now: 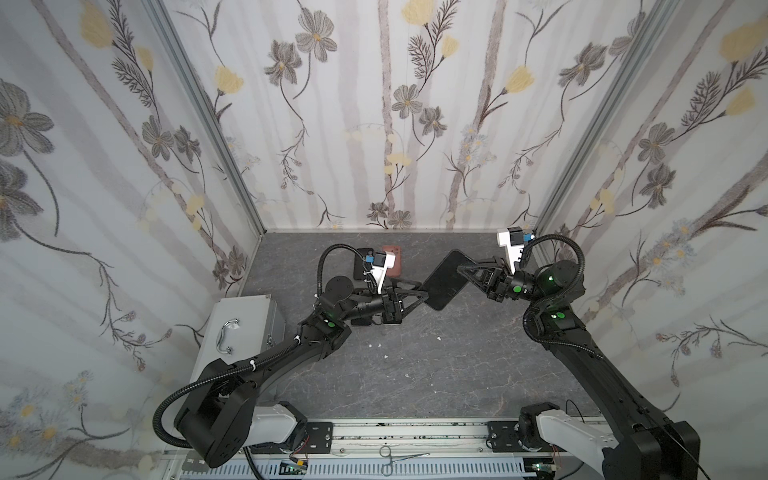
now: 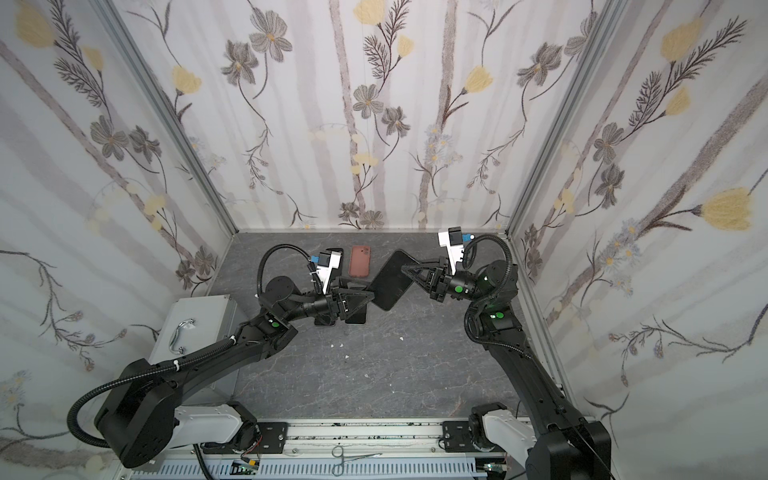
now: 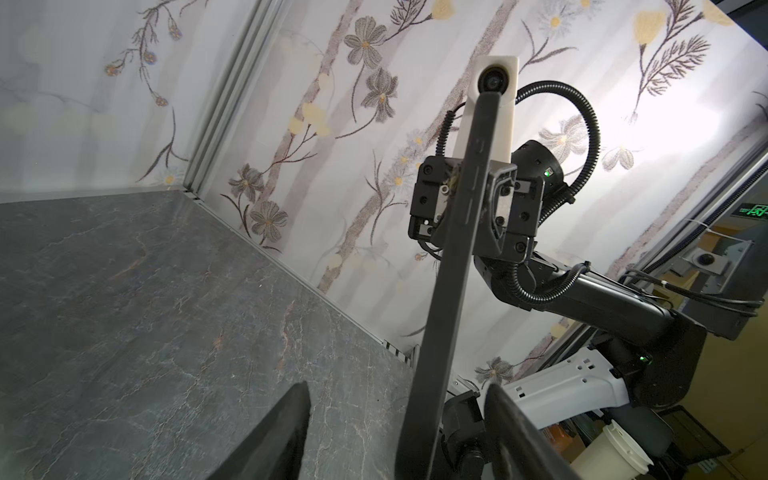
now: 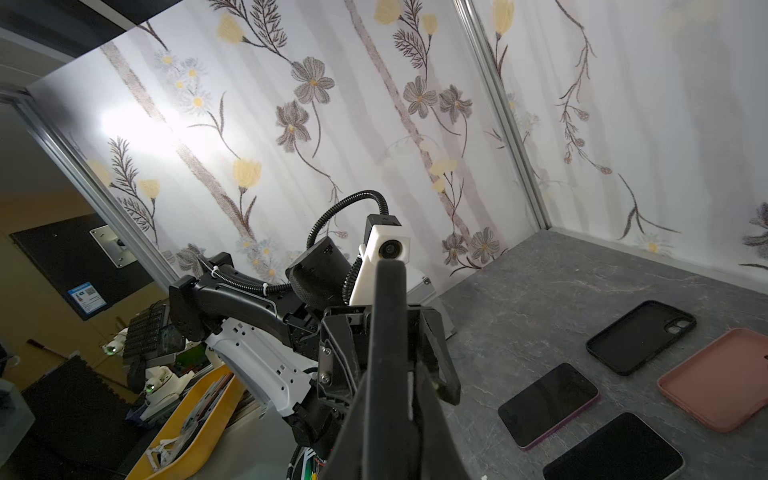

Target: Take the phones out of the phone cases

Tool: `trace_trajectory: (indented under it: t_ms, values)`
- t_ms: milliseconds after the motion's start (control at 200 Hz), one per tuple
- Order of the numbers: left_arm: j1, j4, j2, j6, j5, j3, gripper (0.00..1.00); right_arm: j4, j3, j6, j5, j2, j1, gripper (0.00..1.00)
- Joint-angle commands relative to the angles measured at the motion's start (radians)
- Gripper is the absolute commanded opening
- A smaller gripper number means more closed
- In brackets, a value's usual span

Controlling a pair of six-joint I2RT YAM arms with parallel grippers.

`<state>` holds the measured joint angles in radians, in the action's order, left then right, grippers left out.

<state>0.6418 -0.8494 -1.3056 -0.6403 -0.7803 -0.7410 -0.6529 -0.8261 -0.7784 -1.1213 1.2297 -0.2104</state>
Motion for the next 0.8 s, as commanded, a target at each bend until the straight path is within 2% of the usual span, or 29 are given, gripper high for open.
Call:
trace_trajectory:
  t_ms: [0, 145, 250, 355, 585, 704, 794]
  values:
    - [0.006, -0.098, 0.008, -0.008, -0.065, 0.003, 0.61, -0.177, 0.02, -0.103, -0.014, 0.002, -0.001, 0.0]
    - [0.016, -0.109, 0.004, 0.001, -0.071, 0.007, 0.48, -0.293, 0.044, -0.2, -0.009, 0.019, -0.004, 0.0]
    - [0.023, -0.112, -0.011, 0.003, -0.09, -0.002, 0.44, -0.38, 0.064, -0.263, -0.008, 0.034, -0.004, 0.0]
    - [0.032, -0.113, -0.024, 0.004, -0.102, -0.011, 0.34, -0.436, 0.065, -0.309, -0.01, 0.047, -0.007, 0.0]
    - [0.038, -0.12, -0.018, 0.01, -0.102, -0.006, 0.21, -0.443, 0.103, -0.312, -0.014, 0.057, -0.009, 0.0]
    - [0.042, -0.124, -0.016, 0.007, -0.105, -0.009, 0.2, -0.443, 0.111, -0.313, -0.012, 0.06, -0.009, 0.0]
    - [0.043, -0.125, -0.013, 0.007, -0.107, -0.007, 0.12, -0.447, 0.114, -0.314, -0.009, 0.061, -0.009, 0.0]
